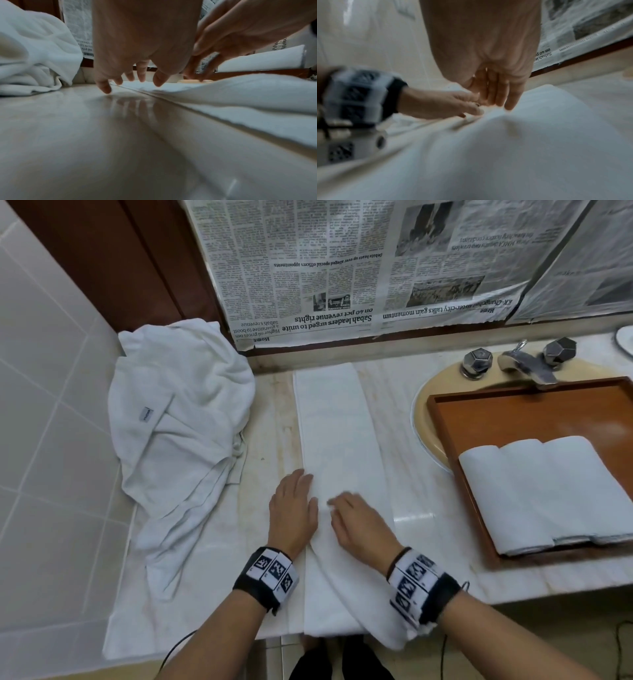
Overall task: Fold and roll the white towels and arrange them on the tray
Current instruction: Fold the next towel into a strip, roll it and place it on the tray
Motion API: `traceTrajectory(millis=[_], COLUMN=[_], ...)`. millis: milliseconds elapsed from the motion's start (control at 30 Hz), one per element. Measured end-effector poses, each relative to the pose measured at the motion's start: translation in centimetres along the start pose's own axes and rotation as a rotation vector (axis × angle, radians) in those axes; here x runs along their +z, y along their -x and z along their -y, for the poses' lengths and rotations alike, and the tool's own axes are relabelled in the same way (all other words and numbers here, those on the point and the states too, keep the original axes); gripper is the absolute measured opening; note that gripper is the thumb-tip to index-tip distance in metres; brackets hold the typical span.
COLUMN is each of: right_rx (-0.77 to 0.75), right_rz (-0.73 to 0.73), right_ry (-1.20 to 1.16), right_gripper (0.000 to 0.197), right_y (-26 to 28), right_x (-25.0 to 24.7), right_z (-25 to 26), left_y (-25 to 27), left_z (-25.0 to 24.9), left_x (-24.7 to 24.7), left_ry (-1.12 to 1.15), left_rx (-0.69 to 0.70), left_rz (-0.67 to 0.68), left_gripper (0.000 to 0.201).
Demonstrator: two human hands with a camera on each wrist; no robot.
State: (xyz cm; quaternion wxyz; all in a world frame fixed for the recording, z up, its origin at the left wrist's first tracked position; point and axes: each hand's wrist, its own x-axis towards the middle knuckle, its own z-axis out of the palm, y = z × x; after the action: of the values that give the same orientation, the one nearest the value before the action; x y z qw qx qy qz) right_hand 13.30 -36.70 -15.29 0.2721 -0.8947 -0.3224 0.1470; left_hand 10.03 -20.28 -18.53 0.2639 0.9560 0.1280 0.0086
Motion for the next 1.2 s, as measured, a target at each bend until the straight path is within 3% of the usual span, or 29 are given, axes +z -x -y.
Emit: traceTrajectory(millis=[33,167,300,467,533,633,700,900,1000,1200], right_rx=[0.009,0.059,0.098,0.347,0.294,0.173,0.184,0.186,0.187,0.206], right_rz=[-0.023,0.184,0.218,0.124,0.06,0.118,0.13,0.162,0.181,0.206], right_ry=[0.062,0.272,0.412,0.369,0.331,0.312,0.326,0.347,0.362,0.369], right_gripper=[0.052,0.073,0.071,0.059,0.061,0.067,0.068,0.081,0.084,0.062], right_y=[-1.0,-3.7,-3.1,-1.0,0.5,2.4,2.6,-1.0,-3.8,-8.4], right_x=[0.1,0.6,-0.4,-2.4,-2.1,-0.7,-0.4,-2.1,-3.1,-4.9], right_z=[-0.6,-2.5,-5.6,-8.6,-7.8,-6.8,-7.0,-8.6,-9.6,-10.7], left_y=[-0.1,-0.6,-0.4,0.2,0.8,2.2,2.6,-0.9,-3.5,-8.3], left_z=[-0.6,-1.5,-0.4,-0.6,-1.6,-2.1,-1.8,-1.5,-1.8,-2.1], left_x=[0.2,1.4,0.8,0.2,0.3,0.9,1.4,1.7,1.6,1.2], left_ry=[-0.041,-0.238,-0.248,-0.219,-0.209,-0.226,-0.229,-0.284,-0.297,-0.288], left_rx=[-0.017,-0.096,-0.118,-0.198,-0.166,-0.098,-0.112,-0.111,-0.134,-0.155], left_rz=[0.042,0.23,0.236,0.234,0.234,0.263,0.262,0.246,0.239,0.239], left_gripper=[0.052,0.055,0.053,0.054,0.054,0.055,0.055,0.066,0.063,0.059])
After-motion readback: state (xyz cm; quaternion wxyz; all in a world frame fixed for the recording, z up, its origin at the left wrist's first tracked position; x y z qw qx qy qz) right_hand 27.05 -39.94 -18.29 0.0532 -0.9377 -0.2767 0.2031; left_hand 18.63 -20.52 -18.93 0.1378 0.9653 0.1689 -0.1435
